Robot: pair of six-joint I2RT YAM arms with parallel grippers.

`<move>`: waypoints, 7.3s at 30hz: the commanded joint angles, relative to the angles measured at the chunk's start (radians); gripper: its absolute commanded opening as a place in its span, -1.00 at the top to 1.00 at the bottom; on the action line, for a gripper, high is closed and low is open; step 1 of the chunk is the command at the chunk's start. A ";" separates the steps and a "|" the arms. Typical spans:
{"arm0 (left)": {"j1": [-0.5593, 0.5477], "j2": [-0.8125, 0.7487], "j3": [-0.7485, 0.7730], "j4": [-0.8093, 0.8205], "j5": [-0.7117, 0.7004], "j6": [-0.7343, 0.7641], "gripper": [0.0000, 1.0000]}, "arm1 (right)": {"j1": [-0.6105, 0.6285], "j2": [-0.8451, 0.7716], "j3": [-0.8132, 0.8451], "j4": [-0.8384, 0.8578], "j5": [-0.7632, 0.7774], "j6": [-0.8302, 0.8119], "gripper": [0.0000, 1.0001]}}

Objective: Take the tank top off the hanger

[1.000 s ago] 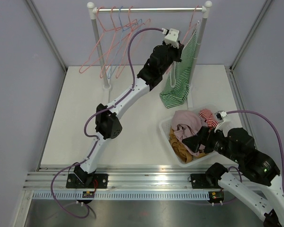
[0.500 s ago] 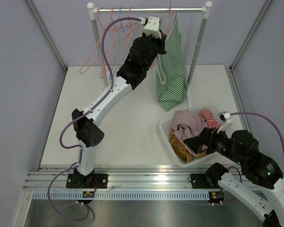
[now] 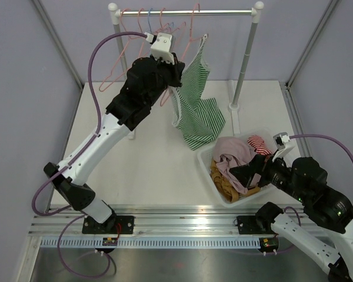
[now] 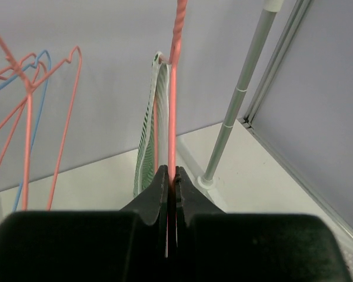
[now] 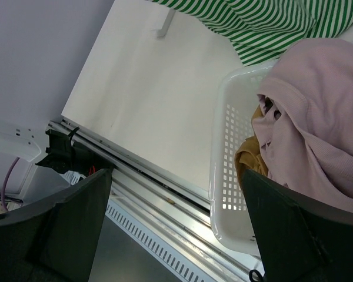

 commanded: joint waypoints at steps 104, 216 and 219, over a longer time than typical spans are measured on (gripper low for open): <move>-0.003 -1.215 -0.723 -0.363 0.326 -0.172 1.00 | -0.351 1.075 0.282 0.697 -0.097 0.132 1.00; 0.084 0.270 0.334 -0.036 -0.171 -0.474 1.00 | 0.251 0.141 -0.183 0.481 0.069 0.034 -0.99; 0.089 0.288 0.349 -0.059 -0.182 -0.489 1.00 | 0.252 0.135 -0.204 0.482 0.066 0.032 -0.99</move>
